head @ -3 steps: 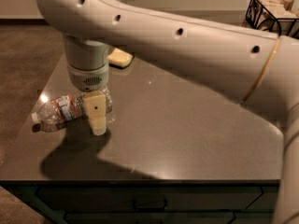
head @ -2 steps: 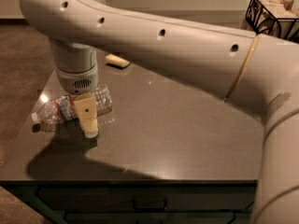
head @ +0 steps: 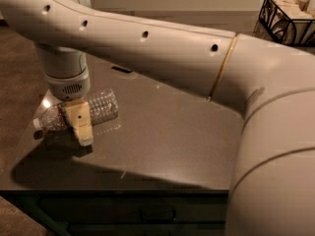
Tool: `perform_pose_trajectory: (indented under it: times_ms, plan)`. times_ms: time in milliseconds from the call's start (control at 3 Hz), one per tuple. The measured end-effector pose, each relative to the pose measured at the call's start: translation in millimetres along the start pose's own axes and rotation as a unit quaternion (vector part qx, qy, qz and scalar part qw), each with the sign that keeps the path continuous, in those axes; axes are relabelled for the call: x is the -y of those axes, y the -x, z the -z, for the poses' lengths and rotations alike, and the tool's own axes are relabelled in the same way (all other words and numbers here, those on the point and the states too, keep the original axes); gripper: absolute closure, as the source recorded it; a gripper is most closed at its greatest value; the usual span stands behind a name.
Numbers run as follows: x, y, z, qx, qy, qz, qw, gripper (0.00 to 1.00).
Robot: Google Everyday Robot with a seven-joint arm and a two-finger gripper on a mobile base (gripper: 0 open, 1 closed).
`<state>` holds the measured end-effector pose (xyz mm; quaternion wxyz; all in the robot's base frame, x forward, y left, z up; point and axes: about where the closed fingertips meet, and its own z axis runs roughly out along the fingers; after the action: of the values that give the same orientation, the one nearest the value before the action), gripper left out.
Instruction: Place water bottle upright
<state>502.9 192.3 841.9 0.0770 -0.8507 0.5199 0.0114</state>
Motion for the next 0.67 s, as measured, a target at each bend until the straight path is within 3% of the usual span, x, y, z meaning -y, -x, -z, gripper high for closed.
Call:
perform_pose_trajectory:
  times_ms: [333,667]
  plan:
    - [1.7,7.9,-5.4,-0.004,0.009,0.003,0.9999,0.00]
    - [0.5,15.7,-5.6,-0.011,0.010,0.008,0.9999,0.18]
